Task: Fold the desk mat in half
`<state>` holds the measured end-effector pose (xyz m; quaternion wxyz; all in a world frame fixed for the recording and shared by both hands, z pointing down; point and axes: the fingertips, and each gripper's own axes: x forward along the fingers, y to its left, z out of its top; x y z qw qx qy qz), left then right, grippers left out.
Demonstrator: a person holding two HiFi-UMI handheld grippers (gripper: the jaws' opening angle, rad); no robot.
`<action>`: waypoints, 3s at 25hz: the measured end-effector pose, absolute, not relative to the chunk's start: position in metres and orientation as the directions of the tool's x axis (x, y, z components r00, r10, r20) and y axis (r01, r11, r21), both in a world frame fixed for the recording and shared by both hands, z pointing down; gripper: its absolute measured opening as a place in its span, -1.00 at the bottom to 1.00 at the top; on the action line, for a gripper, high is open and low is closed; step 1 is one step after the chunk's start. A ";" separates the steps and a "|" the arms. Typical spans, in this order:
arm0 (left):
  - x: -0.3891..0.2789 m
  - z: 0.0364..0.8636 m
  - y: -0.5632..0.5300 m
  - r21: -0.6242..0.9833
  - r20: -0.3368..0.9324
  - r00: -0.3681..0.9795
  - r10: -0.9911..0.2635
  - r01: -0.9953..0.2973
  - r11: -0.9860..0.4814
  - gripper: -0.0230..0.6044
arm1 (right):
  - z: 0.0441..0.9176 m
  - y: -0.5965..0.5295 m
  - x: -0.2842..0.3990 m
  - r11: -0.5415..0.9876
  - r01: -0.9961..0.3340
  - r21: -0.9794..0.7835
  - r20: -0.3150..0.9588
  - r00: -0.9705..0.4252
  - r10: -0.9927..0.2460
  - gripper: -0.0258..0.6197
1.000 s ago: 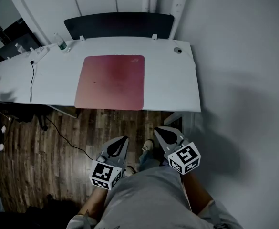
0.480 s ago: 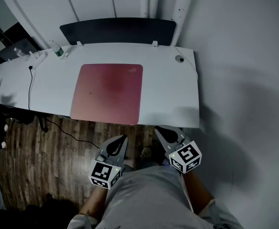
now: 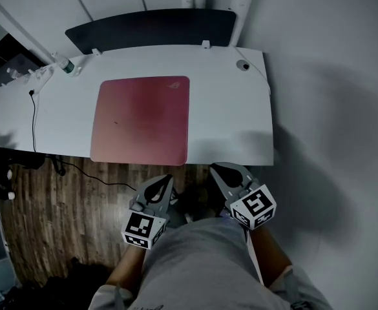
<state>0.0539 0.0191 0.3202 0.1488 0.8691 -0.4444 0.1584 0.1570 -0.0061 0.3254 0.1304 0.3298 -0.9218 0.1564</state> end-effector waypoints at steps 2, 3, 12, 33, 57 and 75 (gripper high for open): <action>0.052 0.325 0.011 0.113 0.411 0.569 -0.712 -0.807 -0.580 -0.86 | 0.327 -0.013 0.155 0.725 -0.658 -0.204 0.348 -0.741 -0.574 -0.90; 0.051 0.328 0.009 0.111 0.418 0.577 -0.702 -0.799 -0.591 -0.86 | 0.329 -0.016 0.154 0.720 -0.663 -0.205 0.352 -0.736 -0.578 -0.90; 0.048 0.372 -0.008 0.139 0.484 0.610 -0.628 -0.762 -0.633 -0.86 | 0.358 -0.026 0.152 0.675 -0.699 -0.238 0.400 -0.704 -0.587 -0.90; 0.054 0.460 -0.021 0.134 0.582 0.619 -0.527 -0.713 -0.689 -0.86 | 0.422 -0.033 0.156 0.625 -0.725 -0.289 0.465 -0.677 -0.571 -0.90; 0.070 0.541 -0.020 -0.271 0.746 0.461 -0.481 -0.449 -0.851 -0.40 | 0.467 -0.022 0.166 0.581 -0.737 -0.345 0.503 -0.668 -0.548 -0.90; 0.074 0.558 -0.031 -0.514 0.733 0.356 -0.580 -0.269 -0.815 -0.45 | 0.470 -0.018 0.169 0.568 -0.743 -0.353 0.491 -0.664 -0.564 -0.90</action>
